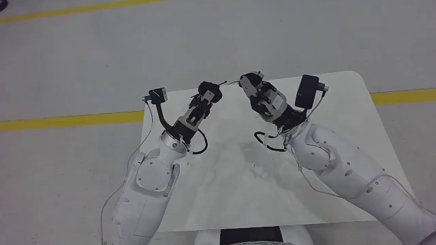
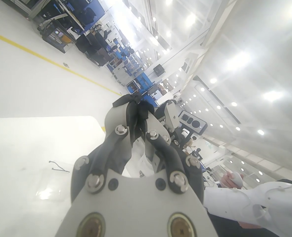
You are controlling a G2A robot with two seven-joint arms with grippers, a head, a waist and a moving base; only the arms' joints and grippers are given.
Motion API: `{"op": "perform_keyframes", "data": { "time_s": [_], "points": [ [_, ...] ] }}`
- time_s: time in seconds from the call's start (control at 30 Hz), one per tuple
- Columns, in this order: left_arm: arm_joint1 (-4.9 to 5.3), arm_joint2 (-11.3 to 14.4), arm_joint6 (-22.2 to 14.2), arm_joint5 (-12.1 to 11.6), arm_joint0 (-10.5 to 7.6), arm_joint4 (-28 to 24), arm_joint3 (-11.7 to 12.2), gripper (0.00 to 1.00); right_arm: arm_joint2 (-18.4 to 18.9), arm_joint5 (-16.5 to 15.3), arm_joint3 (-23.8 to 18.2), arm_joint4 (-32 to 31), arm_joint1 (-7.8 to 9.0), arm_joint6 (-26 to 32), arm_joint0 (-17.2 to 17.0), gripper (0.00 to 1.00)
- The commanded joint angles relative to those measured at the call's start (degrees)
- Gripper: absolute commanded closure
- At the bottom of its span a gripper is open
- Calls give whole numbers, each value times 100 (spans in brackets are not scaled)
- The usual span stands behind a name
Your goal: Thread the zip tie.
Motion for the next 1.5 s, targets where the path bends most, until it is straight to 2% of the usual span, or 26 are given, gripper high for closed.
{"op": "perform_keyframes", "data": {
  "time_s": [0.0, 0.4, 0.57, 0.77, 1.03, 1.47],
  "points": [
    [0, 0, 0, 0, 0, 0, 0, 100, 2, 0, -1, 22, -1, 3, -2, 100],
    [0, 0, 0, 0, 0, 0, 0, 100, 102, 0, -114, 74, -23, -10, -75, 100],
    [0, 0, 0, 0, 0, 0, 0, 100, 130, 0, -121, -173, -24, -186, -70, 100],
    [0, 0, 0, 0, 0, 0, 0, 100, -43, 0, -15, -414, 44, -525, 93, 100],
    [0, 0, 0, 0, 0, 0, 0, 100, -477, 0, 282, -668, 250, -1218, 504, 100],
    [0, 0, 0, 0, 0, 0, 0, 100, -1485, 0, 682, -1021, 758, -2236, 1317, 100]
  ]
}}
